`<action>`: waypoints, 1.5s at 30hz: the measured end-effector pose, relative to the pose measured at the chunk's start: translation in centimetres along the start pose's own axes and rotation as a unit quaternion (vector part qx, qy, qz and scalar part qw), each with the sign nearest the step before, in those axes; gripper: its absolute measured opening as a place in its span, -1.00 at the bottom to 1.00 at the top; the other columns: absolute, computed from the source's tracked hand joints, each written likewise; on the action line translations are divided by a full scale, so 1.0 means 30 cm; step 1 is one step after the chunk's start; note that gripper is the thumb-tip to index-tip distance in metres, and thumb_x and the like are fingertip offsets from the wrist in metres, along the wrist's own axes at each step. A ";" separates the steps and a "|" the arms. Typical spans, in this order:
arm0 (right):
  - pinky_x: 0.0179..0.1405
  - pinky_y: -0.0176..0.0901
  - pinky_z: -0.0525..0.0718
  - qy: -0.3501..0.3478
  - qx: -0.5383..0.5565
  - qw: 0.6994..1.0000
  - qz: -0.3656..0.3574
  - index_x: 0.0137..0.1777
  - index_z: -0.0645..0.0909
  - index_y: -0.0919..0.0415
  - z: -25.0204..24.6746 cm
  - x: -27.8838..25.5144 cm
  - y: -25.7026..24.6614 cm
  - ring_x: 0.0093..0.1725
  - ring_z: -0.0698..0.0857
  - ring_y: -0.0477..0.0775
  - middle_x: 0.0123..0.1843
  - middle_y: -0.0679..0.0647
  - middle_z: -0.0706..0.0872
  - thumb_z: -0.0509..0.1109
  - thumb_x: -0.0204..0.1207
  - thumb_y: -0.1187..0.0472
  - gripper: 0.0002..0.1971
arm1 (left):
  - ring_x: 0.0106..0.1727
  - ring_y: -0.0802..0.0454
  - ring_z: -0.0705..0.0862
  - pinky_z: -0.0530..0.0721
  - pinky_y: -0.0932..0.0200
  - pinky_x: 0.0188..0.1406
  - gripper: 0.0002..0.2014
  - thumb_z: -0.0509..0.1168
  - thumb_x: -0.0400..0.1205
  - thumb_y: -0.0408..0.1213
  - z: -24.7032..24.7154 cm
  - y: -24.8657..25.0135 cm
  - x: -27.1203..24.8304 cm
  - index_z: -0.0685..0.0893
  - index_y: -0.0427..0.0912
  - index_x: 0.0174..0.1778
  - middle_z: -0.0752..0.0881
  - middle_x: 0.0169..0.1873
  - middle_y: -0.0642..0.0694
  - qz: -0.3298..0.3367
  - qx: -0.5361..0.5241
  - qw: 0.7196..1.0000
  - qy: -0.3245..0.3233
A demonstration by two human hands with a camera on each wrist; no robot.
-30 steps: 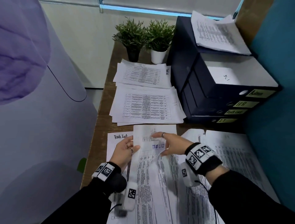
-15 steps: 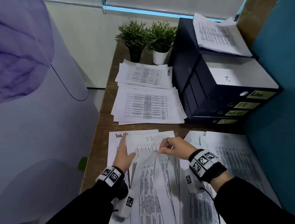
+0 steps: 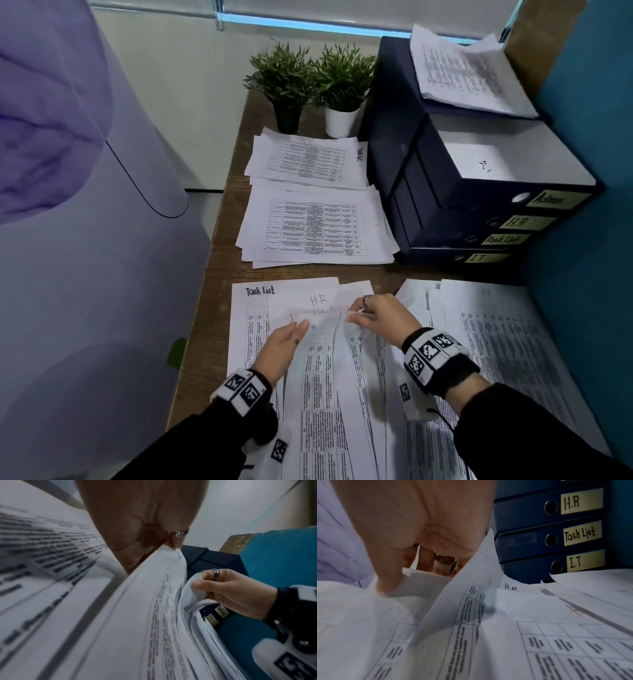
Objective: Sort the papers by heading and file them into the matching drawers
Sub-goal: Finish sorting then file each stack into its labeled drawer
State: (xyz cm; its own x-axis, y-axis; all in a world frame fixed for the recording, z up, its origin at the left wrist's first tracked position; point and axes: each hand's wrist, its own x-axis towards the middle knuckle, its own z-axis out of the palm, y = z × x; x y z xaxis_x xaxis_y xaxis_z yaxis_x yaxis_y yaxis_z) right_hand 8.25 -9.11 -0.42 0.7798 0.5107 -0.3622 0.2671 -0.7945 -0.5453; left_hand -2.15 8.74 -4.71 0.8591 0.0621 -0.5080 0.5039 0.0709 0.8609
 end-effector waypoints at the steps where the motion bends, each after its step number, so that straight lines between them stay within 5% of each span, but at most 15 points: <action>1: -0.15 -0.32 0.57 -0.002 -0.015 1.000 -0.011 -0.52 0.39 -0.06 0.003 -0.002 0.002 -0.27 0.61 -0.14 -0.10 -0.08 0.76 0.38 0.53 0.08 -0.61 | 0.13 0.03 0.69 0.61 0.03 0.23 -0.66 0.11 0.65 0.04 -0.008 -0.009 0.014 0.71 -0.05 0.06 0.75 0.07 -0.03 -0.013 -0.013 1.000 0.005; 3: -0.27 -0.41 0.42 -0.013 -0.067 0.997 -0.022 -0.49 0.39 -0.02 0.013 -0.007 0.005 -0.36 0.46 -0.29 -0.20 -0.22 0.63 0.36 0.54 0.06 -0.63 | 0.20 -0.02 0.69 0.51 -0.06 0.39 -0.65 0.10 0.66 0.05 -0.018 -0.012 0.025 0.74 -0.03 0.05 0.76 0.11 -0.03 -0.043 -0.047 0.998 0.013; 5: -0.22 -0.37 0.39 -0.015 -0.063 0.997 -0.027 -0.20 0.65 0.08 0.019 -0.006 0.012 -0.37 0.46 -0.30 -0.14 -0.23 0.64 0.37 0.53 0.10 -0.88 | 0.17 -0.07 0.73 0.54 -0.10 0.36 -0.62 0.06 0.69 0.02 -0.015 -0.004 0.030 0.75 -0.06 0.02 0.79 0.07 -0.10 -0.063 -0.082 0.995 0.001; 8: 0.16 -0.25 0.57 -0.013 -0.024 0.999 -0.036 0.15 0.65 0.00 0.018 -0.009 0.019 0.01 0.70 -0.09 0.17 -0.15 0.71 0.41 0.49 0.16 -0.76 | 0.17 -0.14 0.72 0.52 -0.16 0.39 -0.61 0.02 0.71 -0.05 -0.010 0.000 0.044 0.71 -0.15 0.08 0.78 0.09 -0.20 -0.087 -0.128 0.988 0.008; 11: 0.22 -0.25 0.56 -0.017 -0.018 0.999 -0.047 0.05 0.67 -0.12 0.008 -0.018 0.015 0.08 0.70 -0.01 0.18 -0.08 0.73 0.44 0.46 0.16 -0.80 | 0.18 -0.17 0.71 0.50 -0.21 0.40 -0.62 0.01 0.71 -0.06 -0.006 0.000 0.053 0.68 -0.16 0.10 0.77 0.09 -0.21 -0.098 -0.146 0.984 0.010; 19: 0.15 -0.10 0.64 -0.034 -0.005 0.995 -0.096 -0.25 0.72 0.09 0.006 -0.025 0.051 0.03 0.70 -0.06 -0.10 -0.29 0.60 0.53 0.33 0.29 -0.92 | 0.22 -0.15 0.68 0.59 -0.10 0.28 -0.58 -0.06 0.72 -0.12 0.010 0.017 0.076 0.71 -0.11 0.16 0.75 0.15 -0.19 -0.081 -0.191 0.978 -0.021; 22: 0.16 -0.20 0.63 -0.039 -0.027 0.994 -0.098 -0.31 0.62 -0.06 -0.017 -0.033 0.057 0.07 0.68 -0.09 -0.07 -0.23 0.62 0.55 0.31 0.32 -0.77 | 0.18 -0.04 0.69 0.59 0.03 0.25 -0.61 0.00 0.71 -0.08 -0.002 0.032 0.085 0.71 -0.07 0.18 0.76 0.10 -0.08 -0.037 -0.141 0.989 0.038; 27: 0.10 -0.22 0.64 -0.006 -0.010 0.996 -0.091 -0.38 0.56 -0.13 -0.060 -0.052 0.065 -0.06 0.67 -0.10 -0.13 -0.24 0.60 0.50 0.35 0.32 -0.69 | 0.37 -0.06 0.58 0.38 -0.20 0.50 -0.66 0.10 0.62 0.16 -0.025 0.015 0.087 0.70 0.22 0.15 0.67 0.29 -0.02 0.000 -0.146 0.986 0.087; 31: 0.08 -0.18 0.65 0.015 -0.021 0.998 -0.058 -0.20 0.65 -0.06 -0.063 -0.034 0.054 -0.09 0.72 -0.08 -0.13 -0.09 0.78 0.39 0.49 0.21 -0.88 | 0.49 0.04 0.41 0.33 -0.07 0.51 0.04 0.26 0.13 0.55 -0.022 0.027 0.024 0.34 0.08 0.51 0.44 0.47 0.07 -0.024 -0.049 0.998 -0.023; 33: 0.14 -0.14 0.60 0.033 -0.040 0.997 -0.052 -0.11 0.68 0.00 -0.044 -0.013 0.045 -0.08 0.72 -0.03 -0.14 -0.06 0.80 0.34 0.52 0.18 -0.90 | 0.26 0.11 0.63 0.60 0.11 0.23 -0.12 0.53 0.15 0.25 -0.016 0.039 -0.001 0.42 0.08 0.39 0.62 0.30 0.06 -0.039 -0.021 0.994 -0.098; 35: 0.19 -0.11 0.54 0.037 -0.066 0.996 -0.055 -0.05 0.68 0.06 -0.018 -0.001 0.030 -0.18 0.66 -0.04 -0.27 -0.21 0.71 0.29 0.54 0.20 -0.87 | 0.16 0.06 0.70 0.68 0.03 0.18 -0.37 0.55 0.35 -0.21 -0.008 0.030 -0.011 0.48 0.02 0.32 0.72 0.15 -0.01 -0.076 0.034 0.989 -0.122; 37: 0.23 -0.10 0.47 0.037 -0.083 0.995 -0.051 -0.04 0.69 0.14 -0.004 0.007 0.022 -0.24 0.56 -0.08 -0.37 -0.37 0.52 0.24 0.55 0.26 -0.82 | 0.15 0.00 0.70 0.63 -0.09 0.28 -0.50 0.45 0.47 -0.31 -0.026 0.015 0.011 0.51 -0.13 0.34 0.73 0.14 -0.07 -0.059 0.137 0.988 -0.050; 40: 0.31 -0.07 0.42 0.024 -0.094 0.995 -0.037 -0.19 0.66 0.06 -0.012 0.015 0.016 -0.08 0.63 -0.07 -0.30 -0.42 0.52 0.21 0.53 0.30 -0.78 | 0.04 -0.09 0.73 0.67 -0.06 0.17 -0.65 0.42 0.51 -0.30 -0.097 0.013 0.034 0.62 -0.27 0.21 0.76 0.07 -0.20 -0.007 0.090 0.991 0.103; 42: 0.29 -0.04 0.38 -0.007 -0.110 0.994 -0.018 -0.30 0.55 -0.15 -0.024 0.027 0.009 0.04 0.62 -0.02 -0.15 -0.33 0.63 0.16 0.56 0.25 -0.70 | 0.04 -0.19 0.72 0.67 -0.05 0.11 -0.69 0.41 0.53 -0.28 -0.160 0.017 0.039 0.66 -0.31 0.16 0.76 0.03 -0.26 0.008 0.065 0.976 0.208; 45: 0.34 0.06 0.29 -0.043 -0.115 0.992 0.024 -0.07 0.67 -0.04 -0.024 0.066 0.003 0.25 0.57 0.10 0.18 -0.02 0.69 0.02 0.63 0.11 -0.66 | 0.24 -0.27 0.59 0.57 -0.18 0.28 -0.63 0.41 0.52 -0.14 -0.223 -0.005 0.046 0.68 -0.32 0.13 0.68 0.19 -0.27 -0.008 0.149 0.941 0.303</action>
State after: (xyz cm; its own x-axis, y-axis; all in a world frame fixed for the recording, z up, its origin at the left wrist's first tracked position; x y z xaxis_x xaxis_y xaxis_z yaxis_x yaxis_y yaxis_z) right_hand 10.21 -8.41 -0.65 0.7462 0.4883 -0.4524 0.3604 -0.8678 -0.3422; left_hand -1.63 15.47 -5.73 0.6872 0.6270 -0.3669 0.5973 -0.2001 0.7767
